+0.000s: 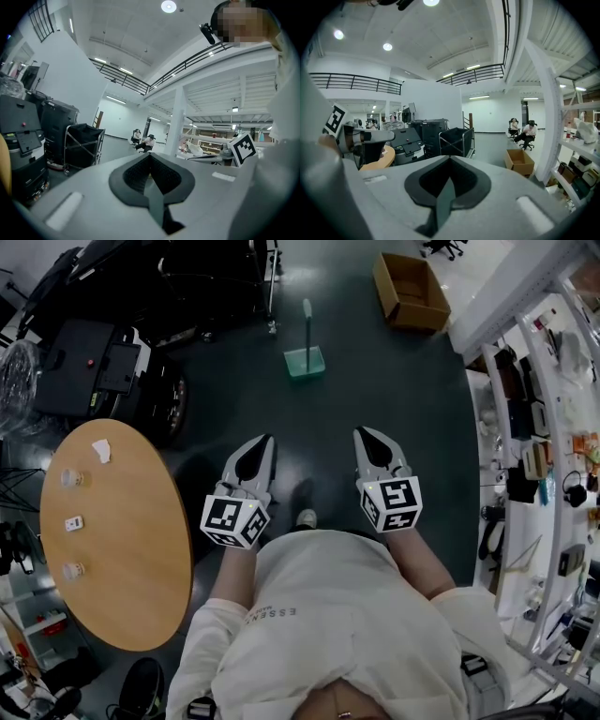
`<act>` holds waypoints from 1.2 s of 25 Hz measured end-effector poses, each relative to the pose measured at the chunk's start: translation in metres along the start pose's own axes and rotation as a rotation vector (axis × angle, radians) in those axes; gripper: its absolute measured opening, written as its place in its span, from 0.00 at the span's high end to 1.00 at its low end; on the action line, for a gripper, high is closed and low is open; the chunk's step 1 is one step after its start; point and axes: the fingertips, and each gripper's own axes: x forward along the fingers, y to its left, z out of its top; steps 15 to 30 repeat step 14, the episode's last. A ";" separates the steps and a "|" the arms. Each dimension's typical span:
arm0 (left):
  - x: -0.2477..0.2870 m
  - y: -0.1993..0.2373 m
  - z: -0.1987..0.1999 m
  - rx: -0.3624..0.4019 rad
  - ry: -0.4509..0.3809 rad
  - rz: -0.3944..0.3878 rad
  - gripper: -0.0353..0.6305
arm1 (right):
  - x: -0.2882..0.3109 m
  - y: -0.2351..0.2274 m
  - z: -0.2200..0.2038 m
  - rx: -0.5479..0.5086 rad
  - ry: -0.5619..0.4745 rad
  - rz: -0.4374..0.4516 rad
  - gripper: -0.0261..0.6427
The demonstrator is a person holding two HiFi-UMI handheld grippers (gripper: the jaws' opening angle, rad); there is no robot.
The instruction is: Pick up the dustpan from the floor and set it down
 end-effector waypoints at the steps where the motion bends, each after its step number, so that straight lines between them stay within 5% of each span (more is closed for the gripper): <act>1: -0.001 -0.001 0.000 0.003 -0.004 -0.001 0.92 | -0.001 0.001 -0.001 0.000 0.002 -0.002 0.97; 30: -0.012 0.015 0.004 0.007 -0.015 -0.024 0.92 | 0.003 0.012 -0.001 -0.014 0.001 -0.045 0.97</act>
